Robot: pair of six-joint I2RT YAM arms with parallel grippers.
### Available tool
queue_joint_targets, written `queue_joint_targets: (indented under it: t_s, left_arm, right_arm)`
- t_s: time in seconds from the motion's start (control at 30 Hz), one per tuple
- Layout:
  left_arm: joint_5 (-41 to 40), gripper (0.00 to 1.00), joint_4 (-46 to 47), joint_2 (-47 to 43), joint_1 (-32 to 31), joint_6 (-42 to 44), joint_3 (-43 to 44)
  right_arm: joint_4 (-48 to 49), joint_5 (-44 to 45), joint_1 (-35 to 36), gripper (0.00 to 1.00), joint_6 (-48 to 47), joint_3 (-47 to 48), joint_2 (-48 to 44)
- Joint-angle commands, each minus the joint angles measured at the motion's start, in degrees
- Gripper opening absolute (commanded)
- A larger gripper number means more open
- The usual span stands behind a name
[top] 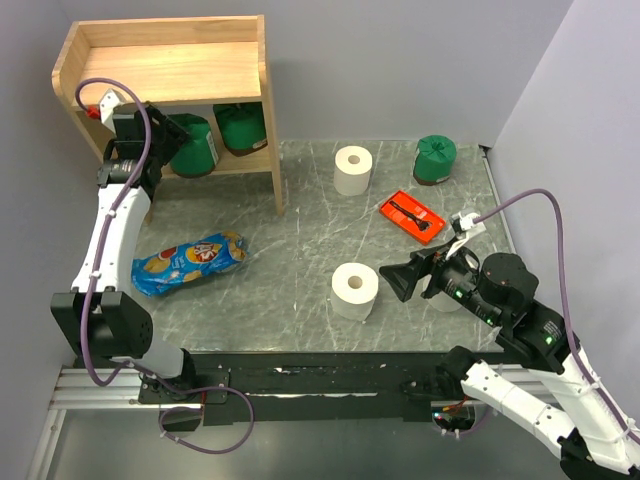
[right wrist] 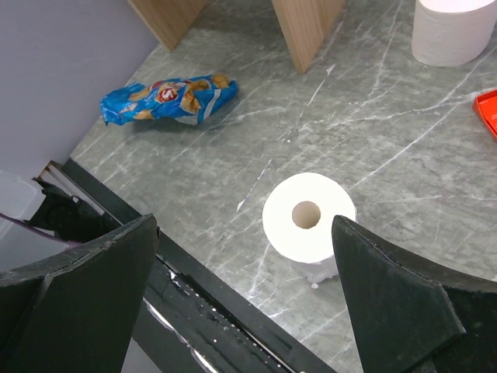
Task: Place and organize the paper towels onto the shelf
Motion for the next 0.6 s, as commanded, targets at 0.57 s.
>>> queue_joint_targets:
  t_s: [0.57]
  left_arm:
    - [5.29,0.55,3.71,-17.94,0.11,4.19,-14.26]
  right_arm:
    - [1.86,0.07,0.18,1.0,0.77,0.29,-0.59]
